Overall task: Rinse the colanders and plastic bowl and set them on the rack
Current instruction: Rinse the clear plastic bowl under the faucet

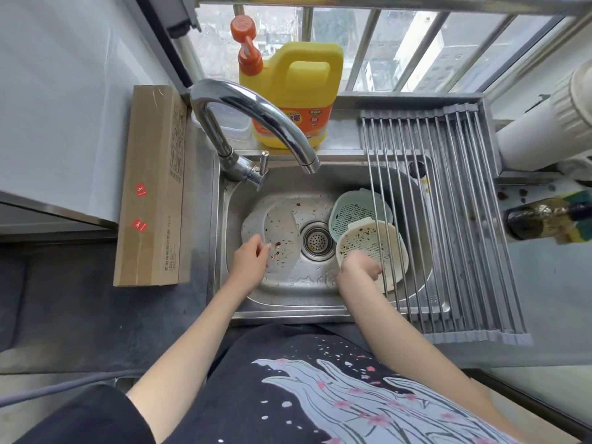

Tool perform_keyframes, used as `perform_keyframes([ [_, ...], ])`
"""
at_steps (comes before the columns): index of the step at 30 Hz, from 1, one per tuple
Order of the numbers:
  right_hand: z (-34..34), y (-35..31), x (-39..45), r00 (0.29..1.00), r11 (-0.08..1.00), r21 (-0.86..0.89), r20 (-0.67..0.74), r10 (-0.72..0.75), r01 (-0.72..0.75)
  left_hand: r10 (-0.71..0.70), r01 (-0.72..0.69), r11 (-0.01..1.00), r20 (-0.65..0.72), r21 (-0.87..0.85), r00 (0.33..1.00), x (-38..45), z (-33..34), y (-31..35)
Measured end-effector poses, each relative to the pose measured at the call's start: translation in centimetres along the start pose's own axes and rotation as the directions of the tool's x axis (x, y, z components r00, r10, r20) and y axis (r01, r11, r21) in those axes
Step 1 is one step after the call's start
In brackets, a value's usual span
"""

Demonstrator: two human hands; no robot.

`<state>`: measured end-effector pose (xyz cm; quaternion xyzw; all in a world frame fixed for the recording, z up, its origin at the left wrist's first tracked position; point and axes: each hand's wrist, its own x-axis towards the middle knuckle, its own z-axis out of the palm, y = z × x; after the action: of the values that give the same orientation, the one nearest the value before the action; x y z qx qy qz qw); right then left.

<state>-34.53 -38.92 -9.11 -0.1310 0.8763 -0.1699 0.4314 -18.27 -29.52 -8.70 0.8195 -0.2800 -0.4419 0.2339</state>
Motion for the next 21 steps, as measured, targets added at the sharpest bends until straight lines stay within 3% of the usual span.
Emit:
perform_keyframes([
  [3,0.6,0.4,-0.7,0.992,0.987,-0.1,0.028,-0.123,0.125,0.005,-0.005,1.0,-0.001,0.0,1.0,0.1,0.0,-0.1],
  [7,1.7,0.3,-0.7,0.875,0.9,-0.171,0.362,-0.322,0.402,0.025,-0.025,1.0,-0.009,0.002,1.0,0.1,-0.1,0.0],
  [9,2.4,-0.4,-0.4,0.798,0.883,-0.157,0.518,-0.307,0.442,0.028,-0.028,1.0,-0.01,0.001,1.0,0.1,-0.2,0.0],
  [11,2.7,-1.2,-0.1,0.768,0.888,-0.2,0.6,-0.224,0.415,0.031,-0.031,1.0,-0.015,0.006,0.999,0.1,-0.3,-0.1],
  [15,2.5,-2.5,1.2,0.787,0.848,-0.332,0.599,-0.15,0.414,0.047,-0.046,0.998,-0.021,0.049,0.999,0.3,-0.5,-0.4],
  [21,3.2,-2.3,2.1,0.827,0.854,-0.317,0.523,-0.206,0.413,0.047,-0.046,0.997,-0.019,0.057,0.999,0.6,-0.3,-0.7],
])
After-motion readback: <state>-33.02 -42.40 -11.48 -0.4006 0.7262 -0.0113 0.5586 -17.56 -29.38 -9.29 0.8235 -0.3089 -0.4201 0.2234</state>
